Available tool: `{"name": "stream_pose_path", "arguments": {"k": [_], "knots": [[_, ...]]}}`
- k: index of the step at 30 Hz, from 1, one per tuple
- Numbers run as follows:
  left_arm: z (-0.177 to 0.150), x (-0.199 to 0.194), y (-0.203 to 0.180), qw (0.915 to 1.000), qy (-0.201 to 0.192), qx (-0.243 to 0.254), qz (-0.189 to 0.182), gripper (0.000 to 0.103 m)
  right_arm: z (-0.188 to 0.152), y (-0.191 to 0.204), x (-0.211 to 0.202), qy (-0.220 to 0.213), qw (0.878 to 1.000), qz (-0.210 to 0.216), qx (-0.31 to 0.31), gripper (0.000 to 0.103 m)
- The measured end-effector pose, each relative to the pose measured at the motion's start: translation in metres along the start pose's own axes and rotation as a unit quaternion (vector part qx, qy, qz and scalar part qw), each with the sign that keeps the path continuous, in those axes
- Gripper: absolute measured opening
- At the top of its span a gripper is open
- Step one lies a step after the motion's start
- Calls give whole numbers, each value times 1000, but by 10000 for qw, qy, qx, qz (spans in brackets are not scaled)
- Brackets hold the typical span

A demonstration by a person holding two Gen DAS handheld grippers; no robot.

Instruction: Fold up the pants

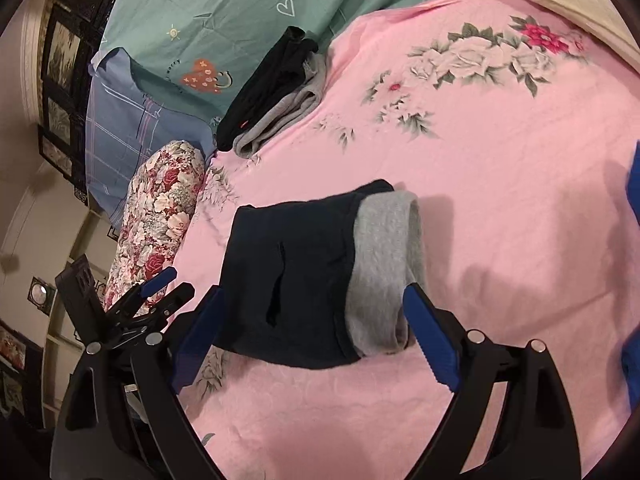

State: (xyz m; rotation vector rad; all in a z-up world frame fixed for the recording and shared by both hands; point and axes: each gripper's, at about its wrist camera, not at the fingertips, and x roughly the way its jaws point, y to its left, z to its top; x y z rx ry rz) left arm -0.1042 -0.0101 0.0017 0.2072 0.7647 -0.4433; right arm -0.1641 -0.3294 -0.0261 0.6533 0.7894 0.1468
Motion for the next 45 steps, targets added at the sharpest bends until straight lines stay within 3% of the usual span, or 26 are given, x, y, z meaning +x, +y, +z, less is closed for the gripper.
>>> {"name": "stream_pose_path", "arguments": {"k": [16,21,25,30,34,37,39,42,45], "knots": [[-3,14,9,9996,200,-184,-52,89,-17,-18,4,249,9989,-157,367,90],[-4,26,21,9960,467,-560,-525,89,-17,-23,4,291,9982,-138,505,90],[-7,32,44,9866,635,-1166,-947,89,-15,-23,-2,167,9985,-166,502,90],[-5,40,60,9821,699,-1479,-934,89,0,-4,-8,-203,9996,129,154,90],[-4,53,54,9820,886,-1415,-883,89,18,6,22,118,9985,522,99,90],[-5,61,50,9812,1053,-1353,-880,89,21,-5,55,618,9975,-352,-19,90],[-5,69,49,9797,1177,-1341,-914,89,24,-2,49,593,9977,-283,-174,90],[1,82,49,9760,1295,-1380,-1080,89,31,-4,19,188,9994,-145,-255,90],[5,103,49,9640,1562,-1611,-1427,90,33,-24,10,165,9994,-304,7,90]]}}
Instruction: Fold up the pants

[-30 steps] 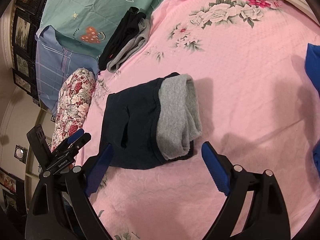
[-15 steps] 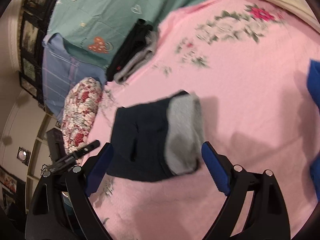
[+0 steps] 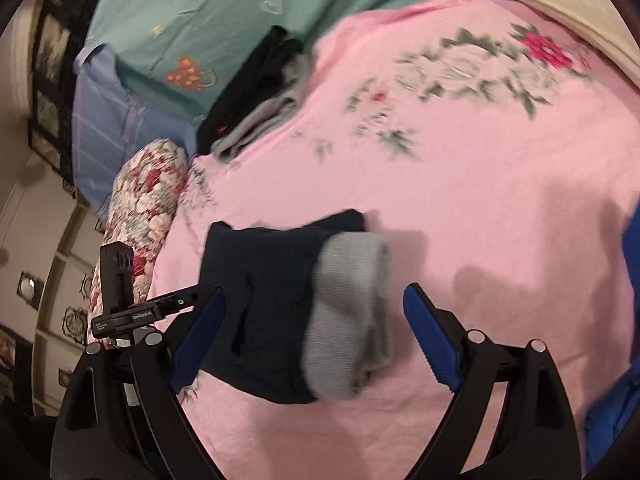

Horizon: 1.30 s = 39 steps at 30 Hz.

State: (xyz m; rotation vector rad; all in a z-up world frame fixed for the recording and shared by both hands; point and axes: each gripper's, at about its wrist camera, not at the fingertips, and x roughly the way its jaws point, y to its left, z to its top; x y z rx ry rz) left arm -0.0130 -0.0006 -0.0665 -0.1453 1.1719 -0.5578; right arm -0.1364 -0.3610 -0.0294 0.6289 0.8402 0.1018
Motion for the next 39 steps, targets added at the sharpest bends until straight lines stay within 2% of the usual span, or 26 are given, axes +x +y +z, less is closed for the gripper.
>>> {"name": "stream_pose_path", "arguments": {"k": [4,6,8,15,16,18,21,22,24,27,28,29,32,35,37,39], "knots": [[4,7,-2,9999,23,-6,-107,92,-12,-30,11,326,9972,281,606,90],[4,8,-2,9999,40,-58,-147,92,-19,-30,18,444,9946,541,768,90],[5,8,-2,9997,96,-99,-196,92,-24,-31,23,627,9921,631,886,90],[-5,-3,17,9959,402,-439,-681,92,-24,-9,41,1069,9922,467,431,90],[-7,-6,18,9956,375,-485,-704,92,-23,-6,44,1157,9913,508,371,90],[-12,-12,20,9963,270,-467,-666,92,-20,1,55,1345,9883,666,267,98],[-20,-15,22,9966,246,-426,-660,92,-16,3,60,1401,9860,881,212,98],[-23,-15,24,9963,268,-452,-688,92,-16,2,60,1410,9848,980,268,97],[-26,-17,24,9962,216,-429,-723,92,-19,-2,59,1383,9829,1168,344,87],[-29,-18,27,9955,191,-469,-805,92,-20,-3,59,1293,9828,1237,463,57],[-29,-19,27,9952,190,-486,-832,92,-18,-2,57,1249,9814,1332,589,44],[-30,-19,28,9946,209,-511,-882,92,-14,2,53,1173,9808,1434,617,39],[-32,-20,31,9922,258,-653,-1026,92,3,28,37,854,9836,1564,271,35],[-36,-19,34,9881,266,-858,-1246,92,14,47,40,826,9847,1527,117,34],[-38,-18,30,9883,223,-848,-1249,96,19,47,45,860,9859,1429,144,33],[-37,-14,22,9888,214,-765,-1262,96,18,31,43,808,9879,1300,257,33]]}}
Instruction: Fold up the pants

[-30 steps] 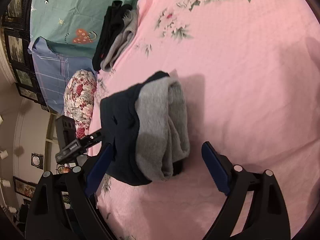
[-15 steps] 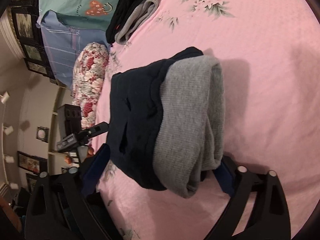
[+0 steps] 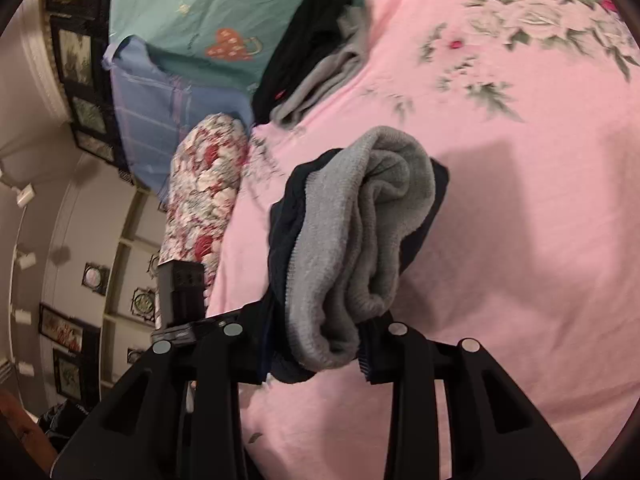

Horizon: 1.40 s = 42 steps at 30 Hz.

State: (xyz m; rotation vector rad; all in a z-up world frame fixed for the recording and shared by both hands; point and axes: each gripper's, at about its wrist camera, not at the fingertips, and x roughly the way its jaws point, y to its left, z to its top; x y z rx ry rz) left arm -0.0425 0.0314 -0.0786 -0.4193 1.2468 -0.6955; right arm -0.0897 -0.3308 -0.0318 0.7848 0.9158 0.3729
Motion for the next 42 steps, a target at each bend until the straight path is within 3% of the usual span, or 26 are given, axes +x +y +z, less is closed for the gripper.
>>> {"name": "stream_pose_path", "arguments": {"k": [4,7,9,13,15,18,19,20,23,28,29,33,34,35,36,38,39,42], "knots": [[3,16,-19,9995,65,313,41,101,-13,-41,-8,-72,9985,-104,537,33],[5,28,-29,9988,28,482,-125,101,-22,-56,-8,-128,9974,-81,708,33],[6,34,-32,9989,-18,420,-210,101,-24,-65,-7,-146,9966,-78,809,33],[13,46,-35,9970,166,56,-755,101,-28,-77,-7,-161,9953,-29,958,33],[16,48,-33,9958,121,-173,-889,101,-30,-75,-10,-138,9969,10,777,35],[18,49,-28,9931,51,-403,-1102,97,-32,-68,-19,-188,9982,-79,561,60],[20,51,-29,9927,44,-427,-1129,85,-33,-63,-27,-264,9985,-83,462,74],[19,55,-30,9926,116,-428,-1126,79,-34,-59,-31,-308,9988,-42,376,79],[18,58,-36,9954,78,-259,-924,76,-39,-42,-41,-295,9991,-302,1,87],[21,60,-37,9947,76,-275,-988,77,-41,-49,-27,12,9984,-561,24,87],[20,60,-36,9942,77,-300,-1028,81,-39,-51,-21,45,9984,-565,54,88],[15,52,-31,9949,58,-166,-996,83,-31,-46,0,139,9996,-247,-56,84],[15,52,-33,9952,42,-119,-971,81,-31,-46,4,219,9997,-68,-48,75],[15,50,-33,9955,34,-97,-938,79,-32,-46,8,201,9996,-186,-91,58],[15,50,-32,9962,24,-75,-868,72,-33,-47,9,174,9991,-336,-206,51],[14,46,-26,9968,23,-128,-792,57,-35,-51,4,7,9996,-254,-127,39],[15,45,-23,9967,30,-165,-799,45,-35,-52,2,-53,9997,-230,-84,35],[17,41,-27,9973,-31,-31,-726,34,-37,-43,1,-192,9991,-336,-184,34]]}}
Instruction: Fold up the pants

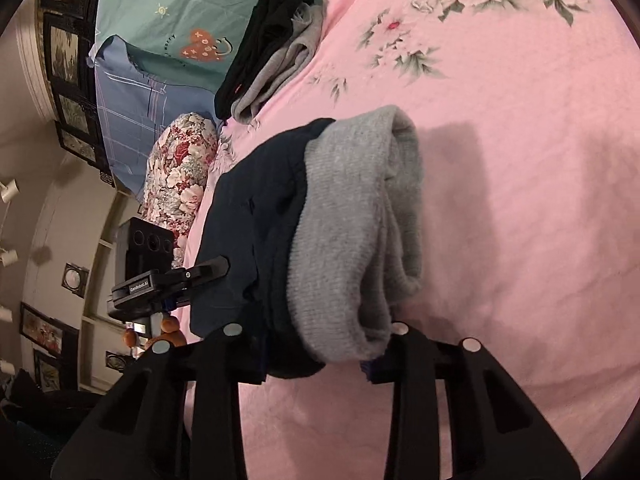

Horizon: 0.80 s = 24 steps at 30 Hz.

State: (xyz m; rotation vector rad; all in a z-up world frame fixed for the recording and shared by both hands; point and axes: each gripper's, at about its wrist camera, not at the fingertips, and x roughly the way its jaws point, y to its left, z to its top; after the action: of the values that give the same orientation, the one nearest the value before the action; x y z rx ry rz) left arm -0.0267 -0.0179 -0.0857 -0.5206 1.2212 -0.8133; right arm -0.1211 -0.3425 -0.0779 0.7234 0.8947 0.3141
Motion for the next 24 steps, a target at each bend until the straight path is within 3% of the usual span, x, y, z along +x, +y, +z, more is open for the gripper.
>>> {"name": "stream_pose_path", "arguments": {"k": [5,7,9,11,13,15,17,19,24], "knots": [[9,-39,-28,9969,-522,567,138,29,11,39,-10,-233,9988,167,-401,32],[10,-53,-39,9927,-676,872,488,29,13,53,-5,-245,9979,226,-555,32],[5,-63,-49,9827,-844,1254,1071,29,12,58,9,-134,9981,198,-575,32],[0,-58,-47,9746,-772,1437,1533,29,10,53,27,53,9989,98,-462,32],[-3,-44,-28,9749,-510,1247,1771,29,6,46,44,235,9989,-61,-403,32],[-6,-37,-10,9750,-474,1135,1850,36,1,46,45,176,9977,-103,-639,33],[-6,-38,-1,9769,-569,1051,1771,45,1,46,43,197,9978,-173,-613,48],[-7,-38,-1,9739,-621,1114,1879,58,1,46,42,227,9972,-339,-633,71],[-6,-32,-6,9710,-667,1251,1925,65,6,42,48,242,9982,-190,-506,74]]}}
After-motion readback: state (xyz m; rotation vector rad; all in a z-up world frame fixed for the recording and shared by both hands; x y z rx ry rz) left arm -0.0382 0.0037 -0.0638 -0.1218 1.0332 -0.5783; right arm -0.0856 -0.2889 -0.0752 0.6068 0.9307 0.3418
